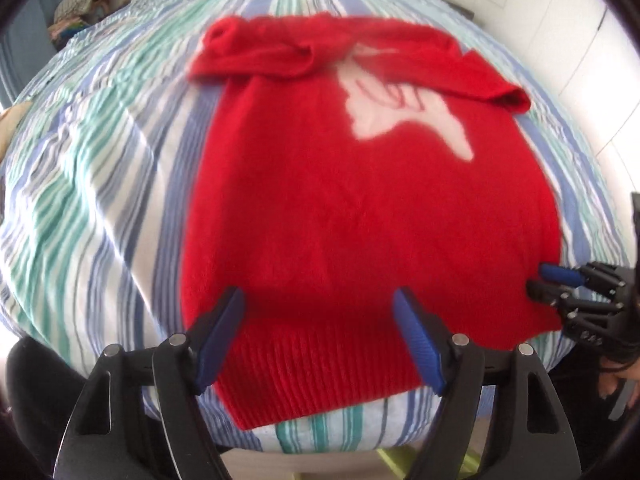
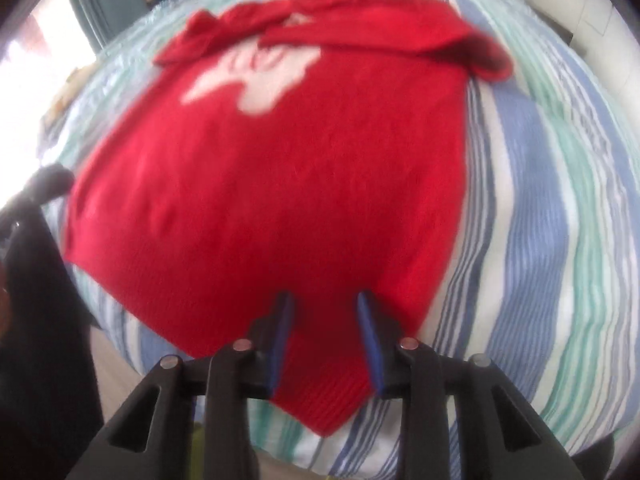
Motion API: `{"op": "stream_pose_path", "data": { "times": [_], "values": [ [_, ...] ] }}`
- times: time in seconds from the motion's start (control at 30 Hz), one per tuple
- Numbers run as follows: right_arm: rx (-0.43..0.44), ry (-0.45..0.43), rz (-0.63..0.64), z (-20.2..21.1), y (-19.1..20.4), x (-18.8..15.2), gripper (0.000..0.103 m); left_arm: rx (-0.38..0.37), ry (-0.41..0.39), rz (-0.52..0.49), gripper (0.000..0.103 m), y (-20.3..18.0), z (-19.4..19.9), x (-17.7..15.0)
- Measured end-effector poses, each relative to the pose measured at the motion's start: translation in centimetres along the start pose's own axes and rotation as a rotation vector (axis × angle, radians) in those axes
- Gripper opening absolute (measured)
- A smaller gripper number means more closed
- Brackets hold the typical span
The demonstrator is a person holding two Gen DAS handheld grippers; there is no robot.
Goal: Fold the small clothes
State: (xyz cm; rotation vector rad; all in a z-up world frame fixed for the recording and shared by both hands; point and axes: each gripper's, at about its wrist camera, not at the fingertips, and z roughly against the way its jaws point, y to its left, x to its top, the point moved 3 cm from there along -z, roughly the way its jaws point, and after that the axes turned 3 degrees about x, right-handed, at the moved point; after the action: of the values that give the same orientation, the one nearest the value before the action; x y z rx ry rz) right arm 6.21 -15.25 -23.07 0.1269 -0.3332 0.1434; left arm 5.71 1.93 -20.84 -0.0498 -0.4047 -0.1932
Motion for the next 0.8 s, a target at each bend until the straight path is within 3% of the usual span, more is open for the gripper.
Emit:
{"op": "stream_pose_path", "data": {
  "times": [0.07, 0.2, 0.27, 0.33, 0.43, 0.5, 0.6, 0.73, 0.77, 0.8],
  "values": [
    [0.005, -0.040, 0.001, 0.9, -0.1, -0.5, 0.034, 0.017, -0.026, -0.033, 0.078, -0.3, -0.2, -0.7],
    [0.009, 0.037, 0.064, 3.3, -0.3, 0.1, 0.036, -0.013, -0.067, -0.021, 0.079, 0.3, 2.4, -0.5],
    [-0.016, -0.025, 0.153, 5.7, -0.2, 2.3, 0.042, -0.022, -0.104, 0.007, 0.079, 1.1, 3.7, -0.2],
    [-0.047, -0.113, 0.254, 7.9, 0.4, 5.8, 0.058, -0.014, -0.147, 0.039, 0.081, 2.1, 4.6, 0.0],
    [-0.087, -0.207, 0.424, 9.0, 2.4, 11.6, 0.058, 0.011, -0.199, 0.112, 0.084, 3.6, 5.0, -0.3],
    [-0.096, -0.213, 0.525, 7.2, 4.3, 15.2, 0.058, 0.017, -0.204, 0.170, 0.084, 4.8, 4.3, -1.0],
    [-0.066, -0.152, 0.600, 2.3, 6.8, 19.4, 0.058, 0.018, -0.174, 0.258, 0.083, 6.5, 3.2, -1.2],
    [-0.143, -0.121, 0.577, -4.2, 7.4, 22.2, 0.057, 0.017, -0.192, 0.327, 0.083, 7.8, 2.7, -0.6],
    [-0.139, -0.120, 0.533, -5.2, 6.9, 22.8, 0.054, 0.017, -0.186, 0.331, 0.083, 8.0, 2.8, -0.8],
    [-0.112, -0.120, 0.470, -5.7, 6.3, 23.3, 0.031, 0.014, -0.180, 0.334, 0.083, 8.1, 2.7, -0.8]
  ]
}}
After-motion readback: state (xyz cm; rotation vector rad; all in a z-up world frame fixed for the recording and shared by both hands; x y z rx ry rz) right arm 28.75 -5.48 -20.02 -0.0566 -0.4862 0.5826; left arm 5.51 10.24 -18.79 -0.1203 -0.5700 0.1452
